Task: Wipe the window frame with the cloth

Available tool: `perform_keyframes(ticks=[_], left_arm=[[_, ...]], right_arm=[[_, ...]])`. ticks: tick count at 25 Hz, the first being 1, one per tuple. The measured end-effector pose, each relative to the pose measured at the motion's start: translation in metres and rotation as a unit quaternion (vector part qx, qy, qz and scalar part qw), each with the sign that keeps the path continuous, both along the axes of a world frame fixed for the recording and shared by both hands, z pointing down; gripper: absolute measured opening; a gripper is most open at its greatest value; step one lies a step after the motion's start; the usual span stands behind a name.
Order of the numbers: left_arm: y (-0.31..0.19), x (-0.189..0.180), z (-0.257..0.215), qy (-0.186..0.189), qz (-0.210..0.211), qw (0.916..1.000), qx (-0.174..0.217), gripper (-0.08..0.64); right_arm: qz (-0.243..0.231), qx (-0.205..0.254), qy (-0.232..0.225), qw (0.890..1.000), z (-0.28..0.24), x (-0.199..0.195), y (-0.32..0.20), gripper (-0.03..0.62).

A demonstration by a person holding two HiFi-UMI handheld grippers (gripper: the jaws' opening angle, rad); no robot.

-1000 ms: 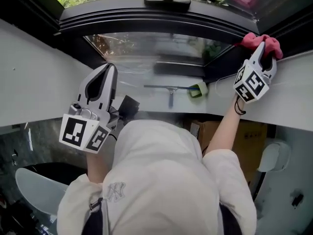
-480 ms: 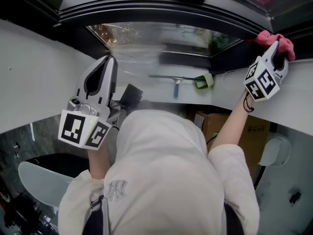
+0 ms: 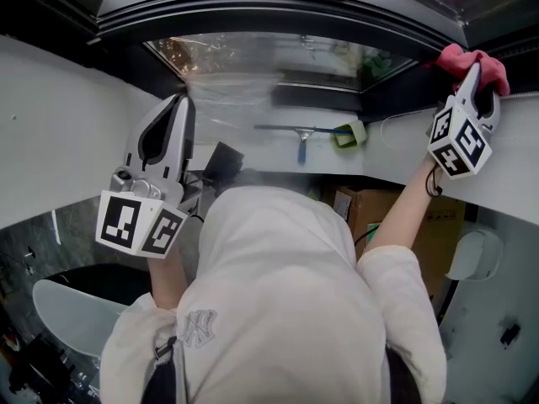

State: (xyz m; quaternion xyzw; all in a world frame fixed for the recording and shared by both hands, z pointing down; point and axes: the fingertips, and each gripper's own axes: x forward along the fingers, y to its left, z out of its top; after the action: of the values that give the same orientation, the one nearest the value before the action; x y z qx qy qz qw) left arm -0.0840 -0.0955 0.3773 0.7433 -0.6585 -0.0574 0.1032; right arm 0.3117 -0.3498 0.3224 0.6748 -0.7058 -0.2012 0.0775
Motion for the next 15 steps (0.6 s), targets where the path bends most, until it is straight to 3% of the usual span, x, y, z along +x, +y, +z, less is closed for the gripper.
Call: perform_keyframes(ticks=[9, 15], left_arm=[[0.003, 0.011, -0.001, -0.003, 0.004, 1.0, 0.0, 0.01], [0.002, 0.019, -0.007, -0.006, 0.009, 0.9999, 0.008, 0.011]], right_arm=[[-0.091, 0.059, -0.024, 0.994, -0.063, -0.045, 0.018, 0.084], [-0.119, -0.009, 0.018, 0.993, -0.031, -0.072, -0.024, 0.084]])
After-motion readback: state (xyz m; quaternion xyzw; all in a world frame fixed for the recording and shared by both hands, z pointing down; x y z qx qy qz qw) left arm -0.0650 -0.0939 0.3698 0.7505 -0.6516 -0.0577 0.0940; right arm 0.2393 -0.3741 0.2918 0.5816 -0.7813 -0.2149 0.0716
